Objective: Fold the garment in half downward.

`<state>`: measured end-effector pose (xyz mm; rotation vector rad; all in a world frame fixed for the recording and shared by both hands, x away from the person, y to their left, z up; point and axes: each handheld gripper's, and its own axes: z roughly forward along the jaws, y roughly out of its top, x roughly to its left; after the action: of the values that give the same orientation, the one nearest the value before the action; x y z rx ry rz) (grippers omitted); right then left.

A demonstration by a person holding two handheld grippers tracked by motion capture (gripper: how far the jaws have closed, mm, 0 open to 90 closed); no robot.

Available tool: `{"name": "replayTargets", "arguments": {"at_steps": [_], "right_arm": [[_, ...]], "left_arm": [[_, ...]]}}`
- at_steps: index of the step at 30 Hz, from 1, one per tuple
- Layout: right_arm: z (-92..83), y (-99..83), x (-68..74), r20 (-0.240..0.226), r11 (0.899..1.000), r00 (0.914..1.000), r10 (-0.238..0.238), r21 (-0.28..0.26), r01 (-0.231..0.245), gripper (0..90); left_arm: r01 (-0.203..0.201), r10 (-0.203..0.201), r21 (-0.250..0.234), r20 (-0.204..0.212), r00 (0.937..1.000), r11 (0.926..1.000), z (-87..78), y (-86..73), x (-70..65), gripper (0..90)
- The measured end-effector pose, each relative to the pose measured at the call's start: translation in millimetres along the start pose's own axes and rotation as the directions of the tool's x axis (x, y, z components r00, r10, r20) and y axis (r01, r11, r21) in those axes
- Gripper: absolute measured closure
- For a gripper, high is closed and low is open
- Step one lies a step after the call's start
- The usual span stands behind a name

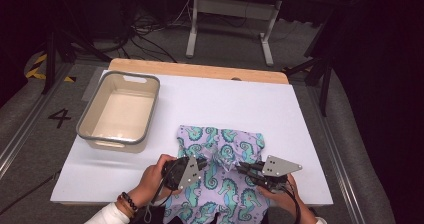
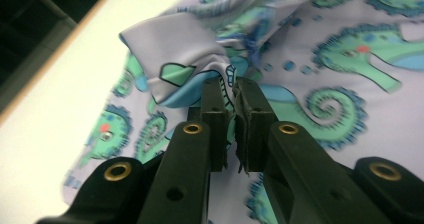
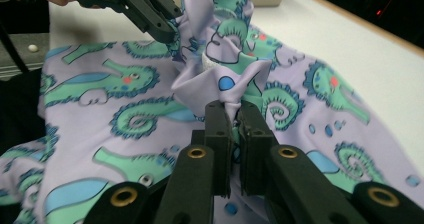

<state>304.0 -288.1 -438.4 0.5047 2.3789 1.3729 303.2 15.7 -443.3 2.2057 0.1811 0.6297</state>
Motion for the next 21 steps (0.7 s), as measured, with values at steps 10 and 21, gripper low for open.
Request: {"name": "replayTargets", "arguments": {"at_steps": [10, 21], "right_arm": [[-10.0, -19.3, 21.9, -0.062, 0.998, 0.9980, -0.007, 0.060, 0.010, 85.2], [-14.5, -26.4, 28.5, -0.060, 0.995, 0.9982, -0.003, 0.101, 0.009, 70.8]], "left_arm": [[-0.009, 0.006, 0.042, 0.067, 0.9977, 0.9991, -10.6, -13.9, -17.9, 83.6], [0.024, -0.031, 0.065, 0.112, 0.9933, 0.9976, -17.5, -24.6, -23.9, 73.3]]}}
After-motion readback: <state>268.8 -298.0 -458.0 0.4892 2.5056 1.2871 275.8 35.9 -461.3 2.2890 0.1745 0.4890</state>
